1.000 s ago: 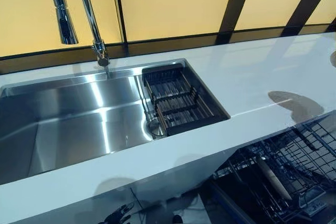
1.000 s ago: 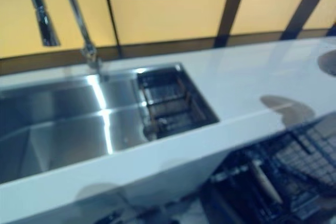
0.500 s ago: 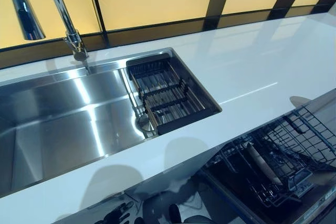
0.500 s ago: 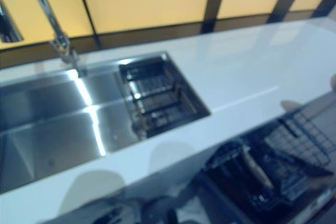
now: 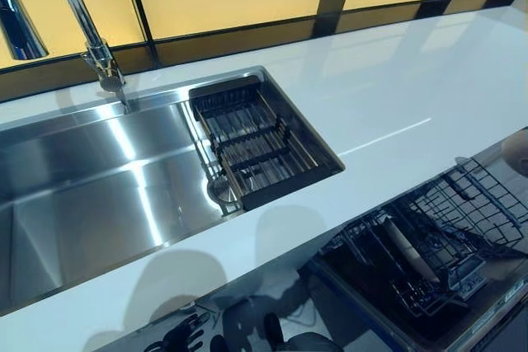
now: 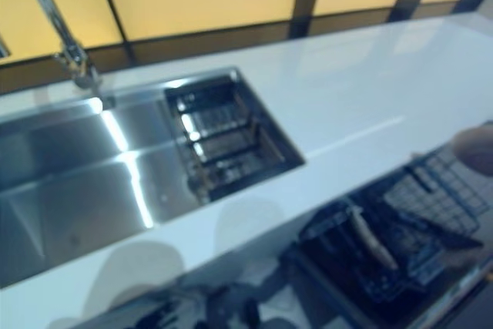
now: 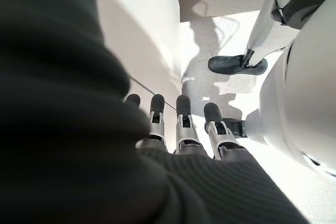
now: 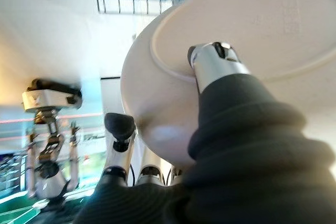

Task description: Take plates into dishwasher

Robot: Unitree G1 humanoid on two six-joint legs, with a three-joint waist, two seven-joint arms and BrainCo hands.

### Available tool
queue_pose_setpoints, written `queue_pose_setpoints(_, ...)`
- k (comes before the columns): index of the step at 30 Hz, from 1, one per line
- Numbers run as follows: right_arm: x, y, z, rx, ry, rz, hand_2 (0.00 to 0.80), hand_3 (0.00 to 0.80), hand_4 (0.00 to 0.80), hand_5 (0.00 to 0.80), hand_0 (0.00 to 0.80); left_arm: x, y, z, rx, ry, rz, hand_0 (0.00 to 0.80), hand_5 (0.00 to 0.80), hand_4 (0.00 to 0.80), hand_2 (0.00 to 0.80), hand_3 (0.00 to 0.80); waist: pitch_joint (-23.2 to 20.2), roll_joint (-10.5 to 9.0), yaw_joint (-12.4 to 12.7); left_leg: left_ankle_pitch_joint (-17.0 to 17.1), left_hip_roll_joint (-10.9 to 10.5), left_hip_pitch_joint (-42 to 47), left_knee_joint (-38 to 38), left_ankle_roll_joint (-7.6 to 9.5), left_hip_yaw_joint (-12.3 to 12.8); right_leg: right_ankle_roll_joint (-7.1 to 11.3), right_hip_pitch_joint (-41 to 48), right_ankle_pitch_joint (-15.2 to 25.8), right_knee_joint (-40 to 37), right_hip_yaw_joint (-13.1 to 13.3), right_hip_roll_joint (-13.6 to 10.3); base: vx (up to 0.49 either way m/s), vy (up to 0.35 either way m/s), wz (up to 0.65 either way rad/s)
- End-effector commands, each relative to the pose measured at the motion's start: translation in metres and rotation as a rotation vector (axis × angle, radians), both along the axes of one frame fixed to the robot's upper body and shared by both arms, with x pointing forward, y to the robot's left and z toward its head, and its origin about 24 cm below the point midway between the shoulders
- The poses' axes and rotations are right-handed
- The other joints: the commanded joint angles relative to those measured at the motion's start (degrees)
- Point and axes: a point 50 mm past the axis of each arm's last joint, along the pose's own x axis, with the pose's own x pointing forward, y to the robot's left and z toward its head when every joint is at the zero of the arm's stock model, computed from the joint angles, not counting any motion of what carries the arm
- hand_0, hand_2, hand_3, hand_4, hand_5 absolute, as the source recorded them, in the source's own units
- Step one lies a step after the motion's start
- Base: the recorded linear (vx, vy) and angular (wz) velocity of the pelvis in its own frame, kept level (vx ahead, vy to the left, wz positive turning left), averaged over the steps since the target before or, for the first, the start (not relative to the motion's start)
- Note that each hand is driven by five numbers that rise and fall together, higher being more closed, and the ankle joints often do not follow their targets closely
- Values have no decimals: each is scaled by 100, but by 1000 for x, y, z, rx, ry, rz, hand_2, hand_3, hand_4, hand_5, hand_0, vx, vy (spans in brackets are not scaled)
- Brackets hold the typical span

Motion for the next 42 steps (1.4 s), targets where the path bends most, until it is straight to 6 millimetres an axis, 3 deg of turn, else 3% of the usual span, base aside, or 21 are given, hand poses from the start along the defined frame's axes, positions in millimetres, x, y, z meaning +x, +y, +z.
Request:
queue_pose_setpoints(1,4,5,-2,51,-20,43,800,800,800,800,800,7,13,4,44,-22,-1,0,0,0,0,0,-152,-227,111,-67,149,148,-10,-87,-150,477,-60,342,11,-133,-130,2,-18,-6)
queue_pose_setpoints(17,19,30,-31,30,124,132,800,800,800,800,800,11,11,4,46,-34,11,0,0,0,0,0,-111,-232,80,-67,167,163,-10,-83,-147,475,-44,347,11,-126,-121,0,-1,0)
queue_pose_setpoints(30,18,31,-76,66,289,-11,800,800,800,800,800,18,6,5,41,-48,12,0,0,0,0,0,-58,-175,157,-59,154,153,-10,-86,-191,472,-26,339,11,-169,-160,0,0,0)
queue_pose_setpoints(34,7,25,-106,210,375,-137,800,800,800,800,800,20,2,5,35,-47,-4,0,0,0,0,0,-68,-150,250,-50,145,159,-10,-95,-249,460,7,328,11,-215,-192,0,0,0)
queue_pose_setpoints(39,-7,19,-125,359,367,-247,800,800,800,800,800,22,4,5,35,-44,-14,0,0,0,0,0,-61,-139,290,-44,140,163,-10,-88,-284,452,27,329,11,-235,-201,2,-3,4)
queue_pose_setpoints(40,-15,17,-142,468,331,-304,800,800,800,800,800,24,4,5,35,-39,-27,0,0,0,0,0,-54,-134,326,-48,143,179,-10,-85,-311,444,49,326,11,-250,-213,0,0,0)
queue_pose_setpoints(42,-11,20,-145,546,291,-297,800,800,800,800,800,24,6,6,36,-38,-34,0,0,0,0,0,-52,-137,347,-52,141,185,-10,-80,-335,437,63,323,11,-249,-214,5,-6,2)
